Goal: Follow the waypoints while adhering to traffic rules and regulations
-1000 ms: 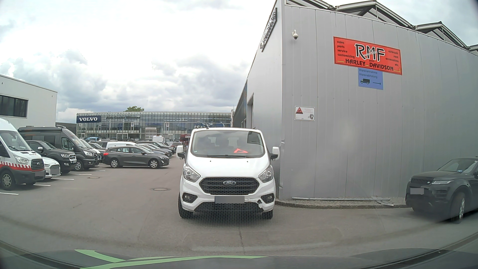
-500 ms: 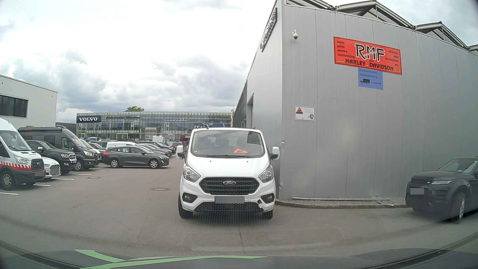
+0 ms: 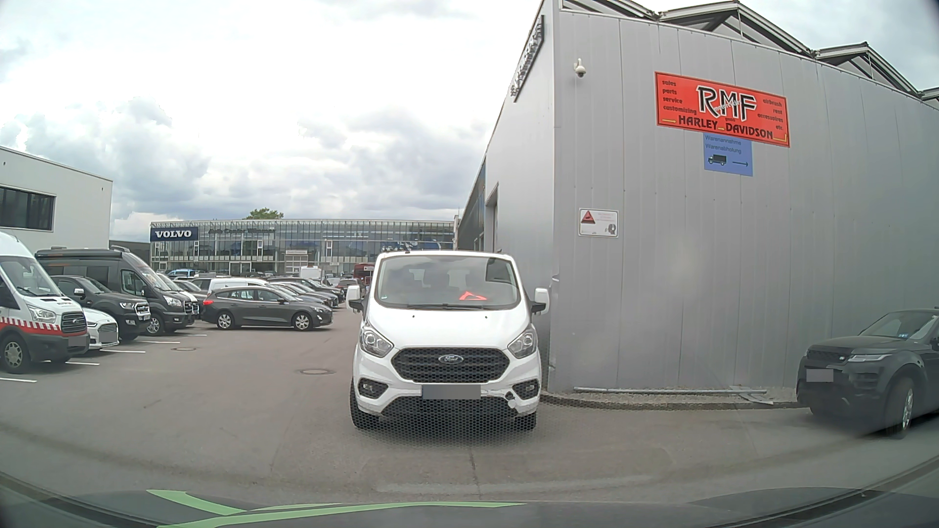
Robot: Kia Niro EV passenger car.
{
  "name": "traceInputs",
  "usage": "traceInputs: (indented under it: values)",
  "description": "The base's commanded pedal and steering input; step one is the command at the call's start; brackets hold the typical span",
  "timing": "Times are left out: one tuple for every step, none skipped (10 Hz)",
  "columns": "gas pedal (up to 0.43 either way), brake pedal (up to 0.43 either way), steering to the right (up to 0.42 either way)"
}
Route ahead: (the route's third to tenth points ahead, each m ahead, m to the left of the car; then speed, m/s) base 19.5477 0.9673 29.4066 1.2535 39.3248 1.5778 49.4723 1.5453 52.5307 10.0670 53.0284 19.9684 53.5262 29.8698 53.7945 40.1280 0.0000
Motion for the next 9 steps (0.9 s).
traceInputs:
  values:
    - [0.000,0.433,0.006]
    - [0.000,0.433,0.005]
    - [0.000,0.433,0.006]
    - [0.000,0.433,0.006]
    - [0.000,0.433,0.006]
    - [0.000,0.433,0.005]
    - [0.000,0.433,0.006]
    - [0.000,0.433,0.006]
    - [0.000,0.433,0.006]
